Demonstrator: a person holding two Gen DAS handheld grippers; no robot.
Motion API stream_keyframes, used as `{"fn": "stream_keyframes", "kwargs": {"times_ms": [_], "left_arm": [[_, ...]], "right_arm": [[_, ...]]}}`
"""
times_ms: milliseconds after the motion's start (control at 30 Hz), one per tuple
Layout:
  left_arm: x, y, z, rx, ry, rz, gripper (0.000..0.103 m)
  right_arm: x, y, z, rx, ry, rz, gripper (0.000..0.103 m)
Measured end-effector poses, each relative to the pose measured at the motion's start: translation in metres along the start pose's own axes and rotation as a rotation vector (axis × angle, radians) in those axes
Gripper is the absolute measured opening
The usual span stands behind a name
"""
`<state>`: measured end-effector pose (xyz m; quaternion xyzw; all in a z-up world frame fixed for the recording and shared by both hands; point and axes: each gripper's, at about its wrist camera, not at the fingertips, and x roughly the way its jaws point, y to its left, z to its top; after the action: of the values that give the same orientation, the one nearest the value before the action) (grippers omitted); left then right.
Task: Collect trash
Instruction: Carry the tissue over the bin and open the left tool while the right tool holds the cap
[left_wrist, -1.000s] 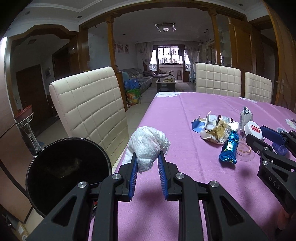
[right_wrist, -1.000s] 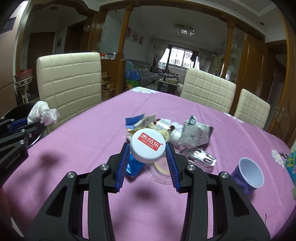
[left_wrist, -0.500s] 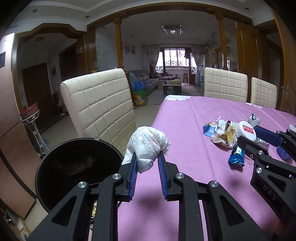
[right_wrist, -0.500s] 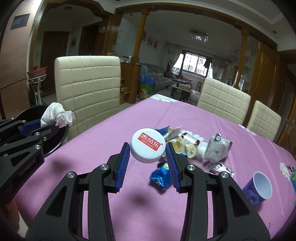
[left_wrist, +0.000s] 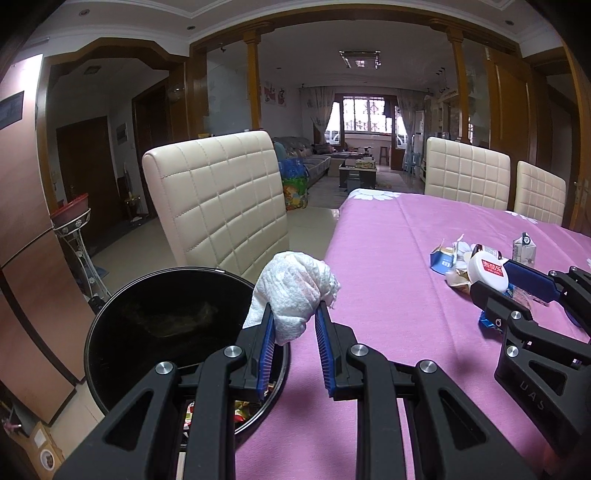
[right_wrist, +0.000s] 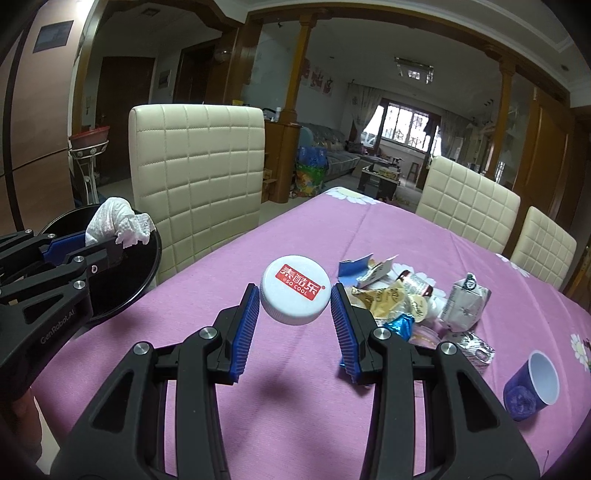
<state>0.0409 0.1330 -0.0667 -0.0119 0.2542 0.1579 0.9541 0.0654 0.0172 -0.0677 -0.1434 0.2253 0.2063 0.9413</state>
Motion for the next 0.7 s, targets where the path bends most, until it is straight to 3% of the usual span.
{"fn": "stream_keyframes", "kwargs": {"times_ms": [700], "left_arm": [[0.016,0.056,-0.008,-0.1,0.067,0.109,0.024]], "right_arm": [[0.013,0.04,0.01,-0.054,0.015,0.073,0.042]]}}
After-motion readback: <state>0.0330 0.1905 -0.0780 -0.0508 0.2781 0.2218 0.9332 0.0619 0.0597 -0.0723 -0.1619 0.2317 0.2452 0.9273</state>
